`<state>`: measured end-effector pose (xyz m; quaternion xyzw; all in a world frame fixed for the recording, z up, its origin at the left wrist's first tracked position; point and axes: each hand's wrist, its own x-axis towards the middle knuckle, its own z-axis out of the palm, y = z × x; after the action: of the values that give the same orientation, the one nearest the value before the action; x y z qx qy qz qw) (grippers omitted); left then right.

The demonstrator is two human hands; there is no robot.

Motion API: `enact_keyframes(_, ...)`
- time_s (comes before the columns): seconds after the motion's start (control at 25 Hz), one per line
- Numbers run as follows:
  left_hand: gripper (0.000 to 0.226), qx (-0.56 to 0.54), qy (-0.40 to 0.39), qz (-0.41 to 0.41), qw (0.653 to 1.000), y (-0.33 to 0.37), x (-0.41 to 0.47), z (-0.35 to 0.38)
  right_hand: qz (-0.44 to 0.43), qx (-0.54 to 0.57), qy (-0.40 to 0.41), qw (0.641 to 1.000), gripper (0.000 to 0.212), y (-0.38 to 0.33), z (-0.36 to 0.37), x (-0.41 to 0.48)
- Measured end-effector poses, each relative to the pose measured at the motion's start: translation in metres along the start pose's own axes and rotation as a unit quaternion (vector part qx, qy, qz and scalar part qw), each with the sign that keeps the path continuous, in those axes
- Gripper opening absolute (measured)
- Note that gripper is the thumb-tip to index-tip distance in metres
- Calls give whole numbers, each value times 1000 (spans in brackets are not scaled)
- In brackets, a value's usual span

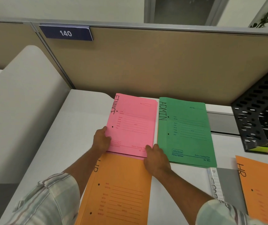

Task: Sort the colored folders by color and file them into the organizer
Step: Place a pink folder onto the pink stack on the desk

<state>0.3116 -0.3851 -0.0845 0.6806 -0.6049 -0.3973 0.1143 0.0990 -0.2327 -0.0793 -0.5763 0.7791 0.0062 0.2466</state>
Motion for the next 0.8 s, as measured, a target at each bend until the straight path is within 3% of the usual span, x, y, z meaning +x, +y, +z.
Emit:
enact_keyframes(0.08, 45, 99, -7, 18, 995, 1, -3, 1, -15, -42, 17, 999, 32, 3, -1, -3)
enact_keyframes(0.16, 60, 240, -6, 49, 969, -2, -9, 5, -34, -69, 39, 996, 31, 7, -3, -6)
enact_keyframes(0.32, 83, 357, -1, 133, 925, -5, -34, 22, -70, -71, 71, 993, 48, 18, -3, -16)
enact_keyframes(0.52, 93, 410, -29, 173, 895, 3, -73, 49, -56, -40, 70, 995, 74, 39, 0, -37)
enact_keyframes(0.8, 93, 412, -37, 207, 886, 19, -141, 90, -13, -34, 101, 994, 80, 80, -3, -91)
